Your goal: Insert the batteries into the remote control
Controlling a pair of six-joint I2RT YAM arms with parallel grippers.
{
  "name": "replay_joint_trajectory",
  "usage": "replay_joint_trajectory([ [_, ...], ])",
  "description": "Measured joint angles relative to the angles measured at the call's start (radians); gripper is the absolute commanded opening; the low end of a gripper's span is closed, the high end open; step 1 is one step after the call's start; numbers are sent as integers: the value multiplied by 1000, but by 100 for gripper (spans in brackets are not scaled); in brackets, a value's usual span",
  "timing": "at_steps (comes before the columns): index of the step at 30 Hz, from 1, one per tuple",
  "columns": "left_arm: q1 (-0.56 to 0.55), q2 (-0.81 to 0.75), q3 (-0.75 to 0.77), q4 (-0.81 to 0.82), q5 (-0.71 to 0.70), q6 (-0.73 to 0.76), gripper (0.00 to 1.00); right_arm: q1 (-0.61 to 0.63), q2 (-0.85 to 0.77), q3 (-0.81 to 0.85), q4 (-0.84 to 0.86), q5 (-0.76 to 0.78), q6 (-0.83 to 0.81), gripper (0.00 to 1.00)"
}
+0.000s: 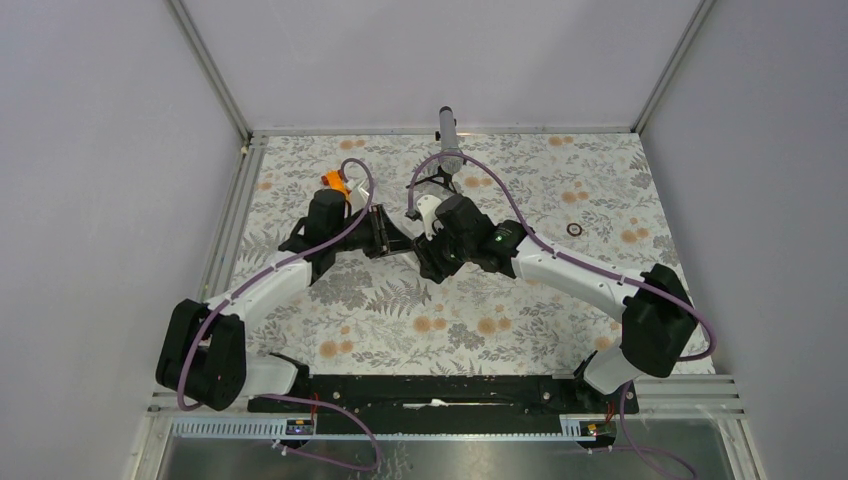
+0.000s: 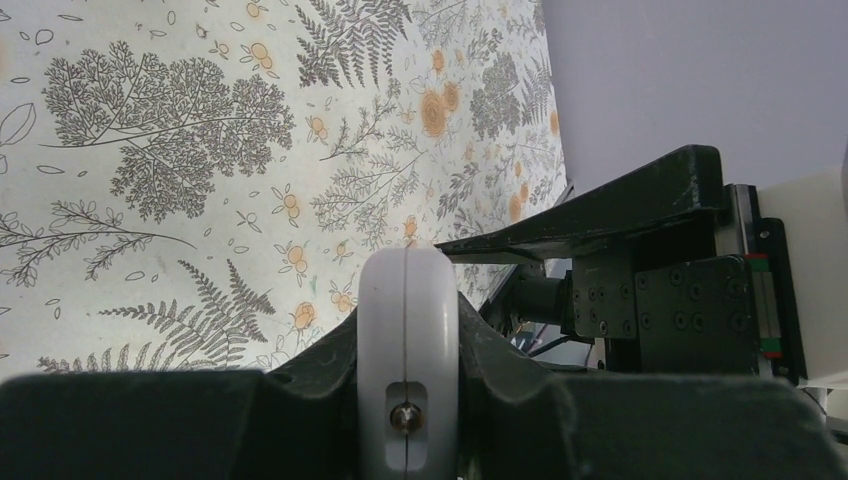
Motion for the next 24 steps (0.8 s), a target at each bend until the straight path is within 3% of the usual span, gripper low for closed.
replay_joint_trajectory([
  [13, 56, 46, -23, 58, 109, -88, 0, 0, -15, -6, 4, 1, 14, 56],
  [24, 77, 71, -26, 75, 166, -102, 0, 0, -18, -6, 7, -26, -19, 55],
])
